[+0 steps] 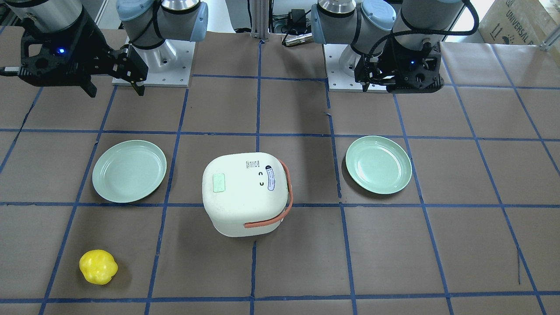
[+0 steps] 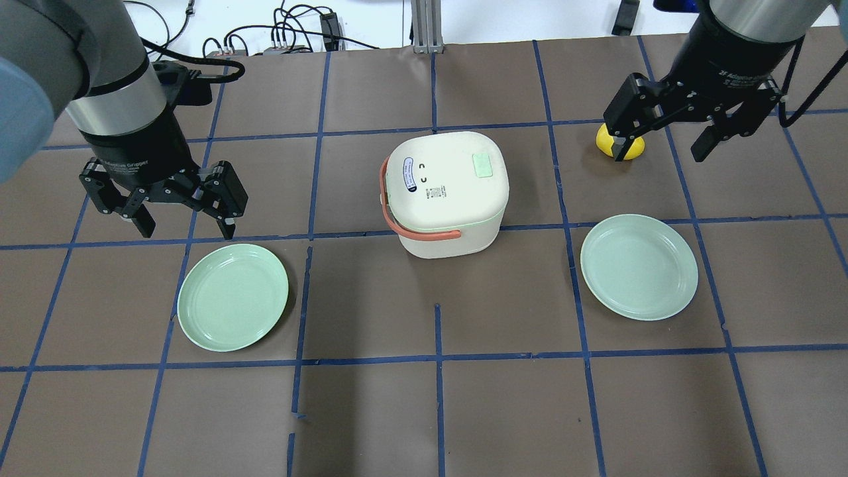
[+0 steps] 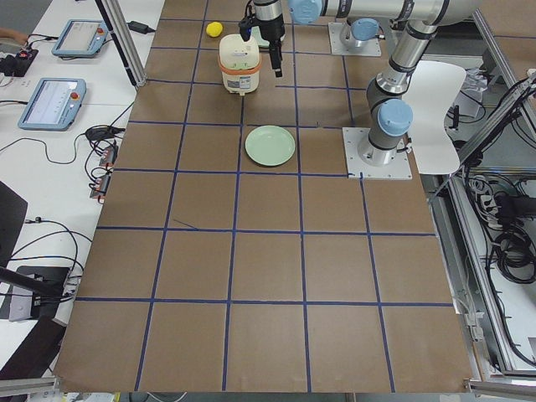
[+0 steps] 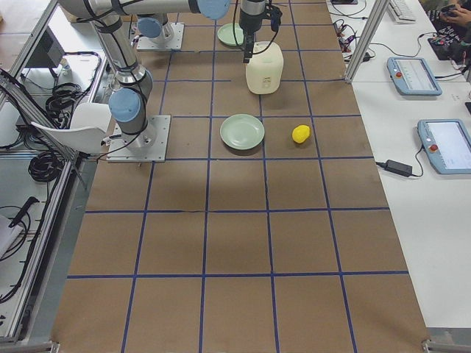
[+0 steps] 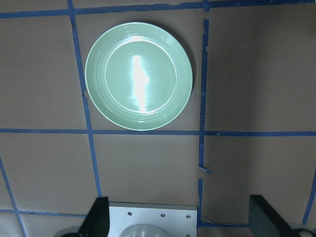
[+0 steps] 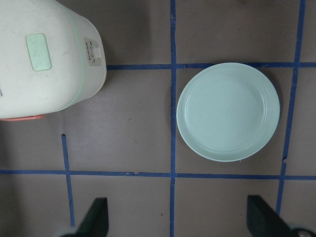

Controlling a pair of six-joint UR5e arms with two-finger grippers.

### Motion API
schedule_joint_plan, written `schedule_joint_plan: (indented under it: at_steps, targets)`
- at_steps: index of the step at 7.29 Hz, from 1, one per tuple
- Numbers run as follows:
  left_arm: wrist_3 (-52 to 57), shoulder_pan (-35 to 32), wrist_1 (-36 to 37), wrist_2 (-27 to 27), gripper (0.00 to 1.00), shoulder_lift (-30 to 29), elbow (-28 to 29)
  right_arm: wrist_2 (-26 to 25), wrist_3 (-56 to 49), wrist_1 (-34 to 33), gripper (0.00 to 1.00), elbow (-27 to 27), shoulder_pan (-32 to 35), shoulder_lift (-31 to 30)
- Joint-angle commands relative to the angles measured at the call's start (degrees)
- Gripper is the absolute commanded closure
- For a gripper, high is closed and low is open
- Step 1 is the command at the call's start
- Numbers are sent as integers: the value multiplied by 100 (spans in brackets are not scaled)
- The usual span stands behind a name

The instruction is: Press rice cooker button

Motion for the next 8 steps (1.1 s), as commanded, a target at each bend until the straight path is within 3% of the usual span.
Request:
schedule_joint_plan:
  at_steps: [1,8]
  targets:
    - [-4,0,0,0,0,0,0,-9,-8,-69,0,-4,0,82]
    - [-4,0,0,0,0,0,0,-9,79,-597,1,-4,253,196]
